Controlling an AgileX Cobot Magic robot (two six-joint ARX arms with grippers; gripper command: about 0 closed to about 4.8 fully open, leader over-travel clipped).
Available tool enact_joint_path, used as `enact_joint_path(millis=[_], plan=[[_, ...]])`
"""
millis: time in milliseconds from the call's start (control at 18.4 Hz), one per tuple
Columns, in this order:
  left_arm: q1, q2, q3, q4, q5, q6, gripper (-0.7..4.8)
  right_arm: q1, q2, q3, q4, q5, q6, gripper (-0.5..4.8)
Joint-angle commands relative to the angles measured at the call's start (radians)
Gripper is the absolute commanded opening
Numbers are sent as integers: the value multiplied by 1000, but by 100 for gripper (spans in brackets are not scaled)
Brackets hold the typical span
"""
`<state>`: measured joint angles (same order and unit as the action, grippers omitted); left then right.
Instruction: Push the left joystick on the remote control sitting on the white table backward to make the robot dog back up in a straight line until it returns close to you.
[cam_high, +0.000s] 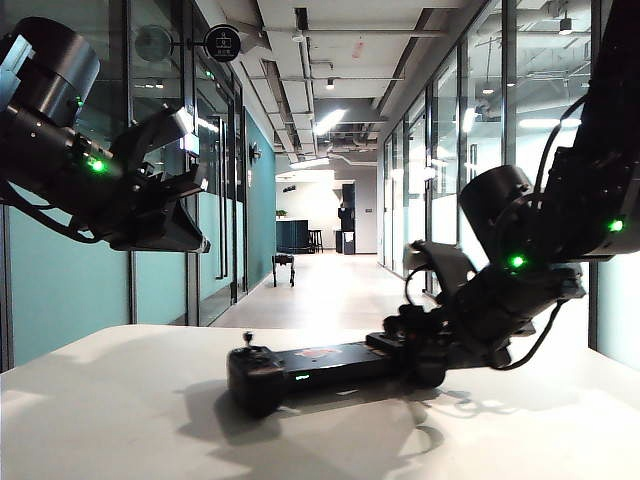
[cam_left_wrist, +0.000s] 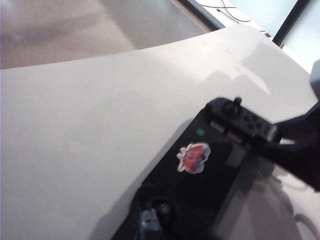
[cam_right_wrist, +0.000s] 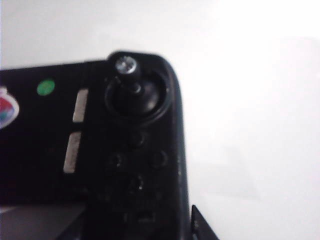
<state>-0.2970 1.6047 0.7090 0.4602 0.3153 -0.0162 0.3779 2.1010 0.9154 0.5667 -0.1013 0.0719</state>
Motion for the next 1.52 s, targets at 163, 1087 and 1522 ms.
enact_joint_path(millis=[163,1087,1522], plan=[[0,-3,6,12,23,0,-5,2,-4,3,16,5,6,198],[0,267,172,72,154,46,-5,48,-4,3,15,356,173,197],[0,489,400,71,179,69,-5,48,-4,3,16,391,194,197]])
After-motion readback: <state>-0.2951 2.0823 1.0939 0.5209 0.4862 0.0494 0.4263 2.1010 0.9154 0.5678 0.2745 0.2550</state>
